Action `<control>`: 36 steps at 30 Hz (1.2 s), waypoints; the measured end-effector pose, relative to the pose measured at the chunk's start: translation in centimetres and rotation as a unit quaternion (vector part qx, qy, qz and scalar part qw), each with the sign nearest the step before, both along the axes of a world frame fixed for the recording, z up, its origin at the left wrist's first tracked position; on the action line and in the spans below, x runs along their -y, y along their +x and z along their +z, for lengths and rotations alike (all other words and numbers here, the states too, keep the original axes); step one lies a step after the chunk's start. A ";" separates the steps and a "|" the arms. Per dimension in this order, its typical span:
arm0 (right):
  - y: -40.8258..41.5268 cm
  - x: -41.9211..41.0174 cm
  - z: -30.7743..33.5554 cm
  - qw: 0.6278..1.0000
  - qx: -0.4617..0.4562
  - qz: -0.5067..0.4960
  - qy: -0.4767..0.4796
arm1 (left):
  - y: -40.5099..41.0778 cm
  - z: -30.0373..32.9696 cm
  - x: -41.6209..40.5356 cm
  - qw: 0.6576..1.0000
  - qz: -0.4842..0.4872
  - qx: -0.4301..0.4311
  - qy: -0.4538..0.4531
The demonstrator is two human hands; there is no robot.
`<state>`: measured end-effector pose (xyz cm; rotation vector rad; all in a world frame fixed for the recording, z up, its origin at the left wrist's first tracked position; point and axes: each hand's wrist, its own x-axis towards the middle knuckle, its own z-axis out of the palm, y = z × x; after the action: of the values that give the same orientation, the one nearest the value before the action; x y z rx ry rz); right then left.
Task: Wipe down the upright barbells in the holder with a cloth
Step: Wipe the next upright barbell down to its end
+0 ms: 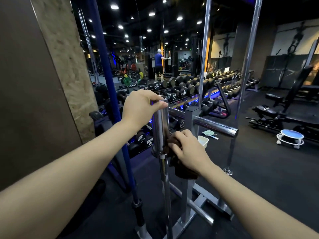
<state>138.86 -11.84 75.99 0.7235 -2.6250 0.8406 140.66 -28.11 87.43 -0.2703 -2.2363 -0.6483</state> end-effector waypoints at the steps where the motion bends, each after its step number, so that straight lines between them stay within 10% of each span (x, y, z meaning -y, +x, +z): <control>1: -0.5 0.0 -0.1 1.000 0.013 0.002 -0.012 | -0.2 0.1 0.4 1.000 -0.024 0.008 0.010; 10: -2.8 1.0 0.5 0.985 0.103 -0.016 -0.138 | -0.5 1.7 3.3 0.963 -0.211 0.150 0.074; 22: -0.1 1.1 7.2 0.920 0.070 0.019 -0.384 | 0.0 0.4 1.1 0.994 -0.068 0.060 -0.064; 30: -0.1 3.5 5.8 0.974 -0.074 -0.083 -0.198 | -0.1 -0.6 1.5 0.993 -0.110 0.006 -0.036; 36: 0.3 2.7 2.8 0.985 0.032 -0.076 -0.150 | -0.3 -0.6 1.7 0.994 -0.102 -0.005 -0.037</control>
<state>139.17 -14.50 78.74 0.4170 -2.4901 1.1940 140.40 -29.80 86.82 -0.5437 -2.2435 -0.6703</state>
